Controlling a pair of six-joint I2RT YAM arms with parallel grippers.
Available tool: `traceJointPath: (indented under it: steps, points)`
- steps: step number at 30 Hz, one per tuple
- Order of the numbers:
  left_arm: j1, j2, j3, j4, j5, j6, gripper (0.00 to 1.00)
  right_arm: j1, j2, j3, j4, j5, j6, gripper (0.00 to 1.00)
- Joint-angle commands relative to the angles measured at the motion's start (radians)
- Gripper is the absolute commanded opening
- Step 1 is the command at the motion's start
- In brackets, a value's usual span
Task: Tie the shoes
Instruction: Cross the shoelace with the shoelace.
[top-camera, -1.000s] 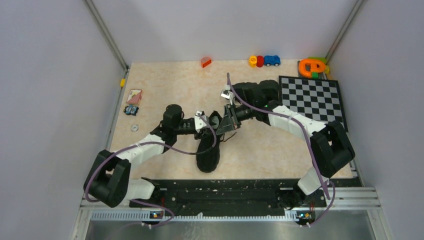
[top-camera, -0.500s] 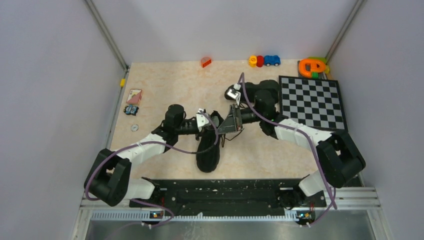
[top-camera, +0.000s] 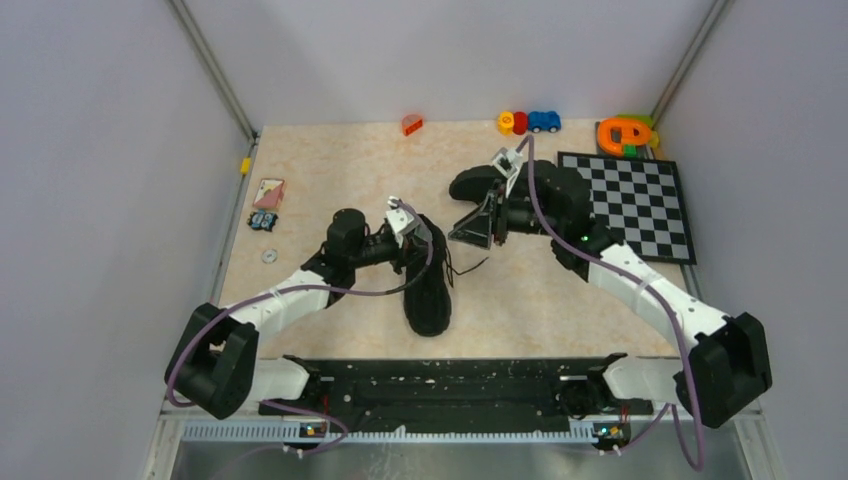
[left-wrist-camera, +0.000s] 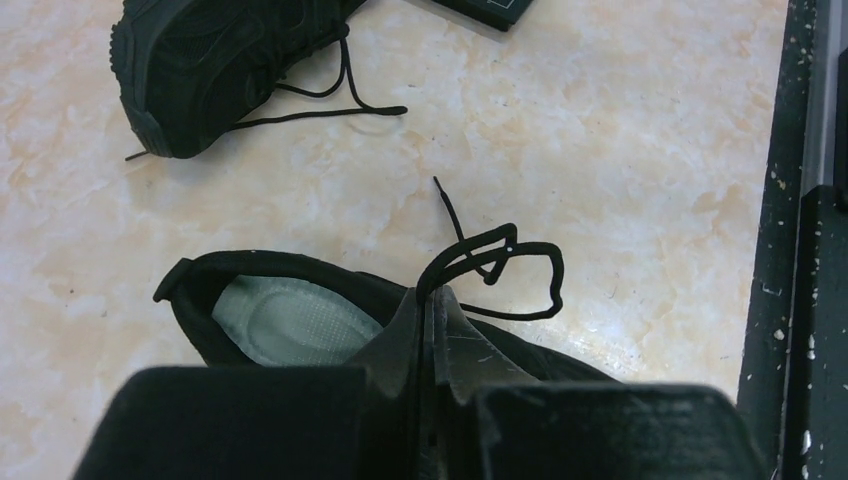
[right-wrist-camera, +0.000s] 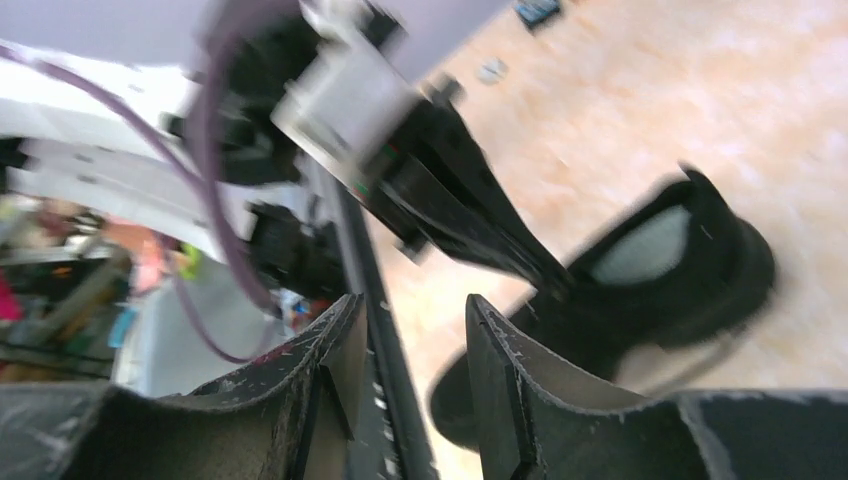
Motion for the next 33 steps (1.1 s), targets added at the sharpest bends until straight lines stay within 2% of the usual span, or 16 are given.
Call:
traceJointPath:
  steps: [1,8,17,23,25,26,27,28,31,33]
  points:
    - [-0.013,-0.049,0.063,0.076,-0.051,-0.091,0.0,-0.002,-0.034,-0.15,-0.102,0.2,-0.239,0.43]
    - [-0.023,-0.028,0.057,0.044,-0.021,-0.042,0.0,0.021,0.009,-0.293,0.095,0.255,-0.285,0.44]
    - [-0.025,-0.028,0.064,0.007,-0.024,-0.014,0.0,0.118,0.16,-0.229,0.121,0.25,-0.339,0.45]
    - [-0.025,-0.041,0.063,-0.015,-0.022,0.004,0.0,0.147,0.197,-0.207,0.164,0.275,-0.32,0.44]
    - [-0.025,-0.043,0.061,-0.017,-0.02,0.006,0.0,0.15,0.203,-0.194,0.162,0.274,-0.315,0.37]
    - [-0.025,-0.044,0.062,-0.018,-0.019,0.007,0.0,0.151,0.198,-0.19,0.157,0.278,-0.309,0.25]
    - [-0.025,-0.045,0.062,-0.021,-0.018,0.013,0.0,0.151,0.188,-0.183,0.144,0.282,-0.307,0.08]
    - [-0.025,-0.045,0.061,-0.025,-0.014,0.016,0.0,0.151,0.17,-0.173,0.114,0.283,-0.309,0.0]
    - [-0.025,-0.044,0.064,-0.044,-0.012,0.035,0.0,0.148,0.087,-0.134,-0.033,0.355,-0.329,0.0]
    - [-0.025,-0.042,0.068,-0.058,-0.01,0.047,0.0,0.146,0.041,-0.07,-0.199,0.415,-0.368,0.0]
